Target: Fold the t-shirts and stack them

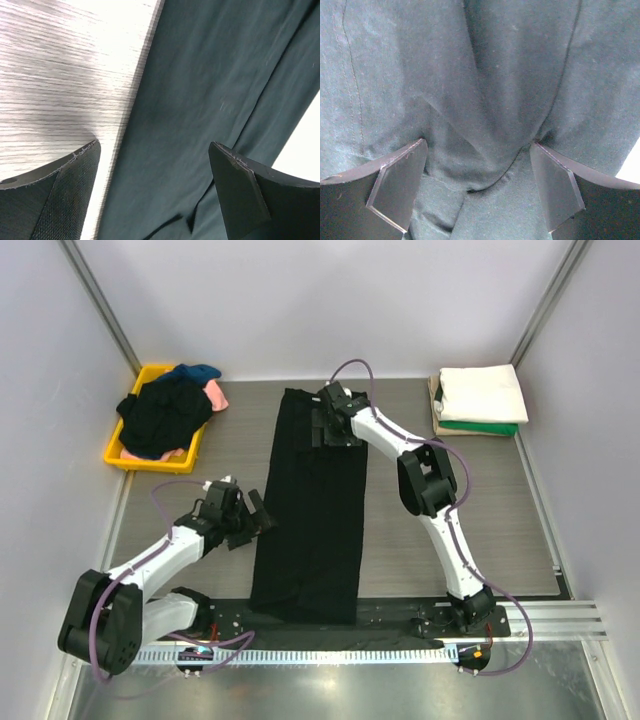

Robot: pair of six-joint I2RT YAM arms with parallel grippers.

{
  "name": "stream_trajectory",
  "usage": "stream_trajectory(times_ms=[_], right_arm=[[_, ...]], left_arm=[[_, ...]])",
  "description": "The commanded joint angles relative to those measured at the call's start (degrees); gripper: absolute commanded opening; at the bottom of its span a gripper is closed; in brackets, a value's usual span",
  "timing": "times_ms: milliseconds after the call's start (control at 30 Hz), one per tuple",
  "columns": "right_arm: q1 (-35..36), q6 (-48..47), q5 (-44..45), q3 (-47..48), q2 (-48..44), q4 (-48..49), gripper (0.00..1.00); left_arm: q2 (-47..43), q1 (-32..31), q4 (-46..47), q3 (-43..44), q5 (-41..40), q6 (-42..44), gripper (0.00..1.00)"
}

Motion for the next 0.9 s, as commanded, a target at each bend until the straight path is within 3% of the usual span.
stream_trajectory(times_ms=[0, 233, 467, 700, 867], right_arm=[[-2.1, -2.4, -3.4, 4.6, 8.2, 0.9, 0.89], [-3.9, -2.7, -2.3, 17.8, 15.6, 3.2, 0.90], [-5.1, -4.7, -5.2, 18.4, 12.4, 8.3, 0.90], [-5.1, -4.5, -5.4, 10.4, -3.9, 9.4, 0.91], [-5.1, 0.1, -3.5, -8.9, -23.2, 9.4, 0.91]], left_arm=[[0.7, -0.2, 4.2, -0.2, -0.7, -1.5, 0.90], [0.1, -0.2, 2.7, 2.0, -1.7, -0.6, 0.89], [-2.0, -0.3, -1.7, 3.3, -1.8, -0.2, 0.86], [-10.0, -1.0, -8.4, 3.5, -6.1, -0.5, 0.85], [-13.7, -2.6, -11.6, 1.5, -4.2, -3.6, 0.83]])
